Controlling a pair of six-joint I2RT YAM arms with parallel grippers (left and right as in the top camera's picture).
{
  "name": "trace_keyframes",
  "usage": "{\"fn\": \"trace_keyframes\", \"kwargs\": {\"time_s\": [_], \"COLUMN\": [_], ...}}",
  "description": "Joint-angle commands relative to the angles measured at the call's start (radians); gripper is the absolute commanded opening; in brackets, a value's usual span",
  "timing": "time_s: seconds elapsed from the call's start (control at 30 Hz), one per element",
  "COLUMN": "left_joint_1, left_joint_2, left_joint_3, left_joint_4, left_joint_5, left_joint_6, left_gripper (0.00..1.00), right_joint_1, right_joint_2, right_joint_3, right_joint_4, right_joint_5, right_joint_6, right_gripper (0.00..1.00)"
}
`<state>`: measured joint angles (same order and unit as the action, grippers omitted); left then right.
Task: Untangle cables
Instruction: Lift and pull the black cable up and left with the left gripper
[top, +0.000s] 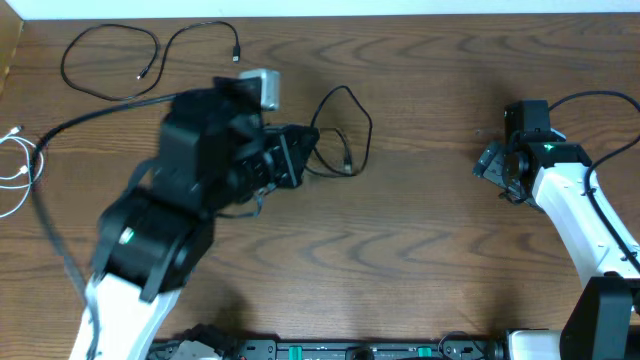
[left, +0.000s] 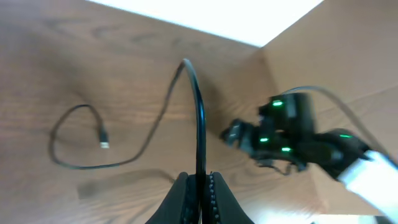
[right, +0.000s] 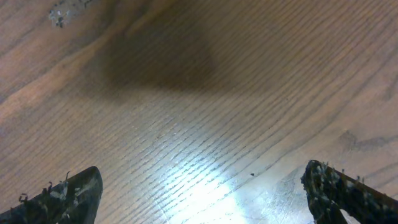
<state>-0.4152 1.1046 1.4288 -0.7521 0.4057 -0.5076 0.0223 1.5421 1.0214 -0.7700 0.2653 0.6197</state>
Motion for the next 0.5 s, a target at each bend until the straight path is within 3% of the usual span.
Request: {"fn": "trace_keyframes", "kwargs": {"time_s": [0.0,0.13,0.27,0.47], "left_joint_1": [0.002,0.002,0.002,0.002], "left_joint_2": [-0.044,-0.052,-0.013,0.111], "left_joint_3": [0.006,0.006,-0.011,-0.021], "left_joint_4": [0.006,-0.059,-0.196,-0.313], "left_joint_5": [0.027,-0.039,-0.150,-0.168], "left_joint_6": [-0.033,-0.037,-0.114,-0.126], "left_gripper": [0.07,0.07,0.07,0.07], "right_joint_1": [-0.002,-0.002,-0.002,-0.002], "right_joint_2": [0.001,0.001,0.001,0.001], "right_joint_3": [0.001,0.001,0.001,0.001], "right_joint_4": [-0.001,-0.001,-0.001,-0.001], "right_joint_5": [0.012,0.013,0.012,0.012], "right_joint_6": [-0.007,-0.007,-0.007,-0.007], "right_gripper": [0.99,0.99,0.99,0.99]}}
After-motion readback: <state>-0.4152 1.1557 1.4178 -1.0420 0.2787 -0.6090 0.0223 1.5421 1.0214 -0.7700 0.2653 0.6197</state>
